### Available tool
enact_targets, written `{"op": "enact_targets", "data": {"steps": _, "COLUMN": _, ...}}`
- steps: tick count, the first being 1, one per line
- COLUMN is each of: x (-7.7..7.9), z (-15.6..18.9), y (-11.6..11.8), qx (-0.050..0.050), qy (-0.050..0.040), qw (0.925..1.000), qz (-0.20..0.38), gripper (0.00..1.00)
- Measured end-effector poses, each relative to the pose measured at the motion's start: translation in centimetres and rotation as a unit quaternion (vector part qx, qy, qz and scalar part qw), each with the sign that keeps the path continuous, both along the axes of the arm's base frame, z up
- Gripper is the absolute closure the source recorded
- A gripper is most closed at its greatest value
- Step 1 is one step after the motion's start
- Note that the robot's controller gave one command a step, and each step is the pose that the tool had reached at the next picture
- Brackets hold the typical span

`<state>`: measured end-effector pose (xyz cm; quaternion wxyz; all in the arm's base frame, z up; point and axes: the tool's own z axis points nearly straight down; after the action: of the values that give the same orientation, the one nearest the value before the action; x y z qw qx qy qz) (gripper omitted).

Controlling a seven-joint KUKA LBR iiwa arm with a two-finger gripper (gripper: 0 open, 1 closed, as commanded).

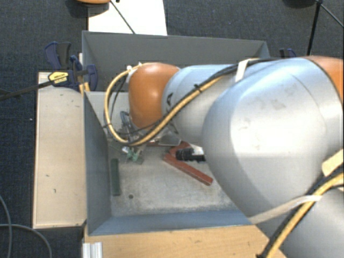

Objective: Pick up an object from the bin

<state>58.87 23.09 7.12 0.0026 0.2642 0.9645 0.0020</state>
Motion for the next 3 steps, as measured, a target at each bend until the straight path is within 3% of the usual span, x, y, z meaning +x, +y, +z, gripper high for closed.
{"op": "enact_targets", "data": {"steps": 2, "x": 0.0, "z": 0.0, "y": 0.0, "qx": 0.0, "qy": 0.0, "qw": 1.0, "qz": -0.001, "gripper": 1.0}}
{"op": "enact_targets", "data": {"steps": 3, "x": -0.04, "z": -0.06, "y": -0.01, "qx": 0.0, "qy": 0.0005, "qw": 1.0, "qz": -0.001, "gripper": 0.0}}
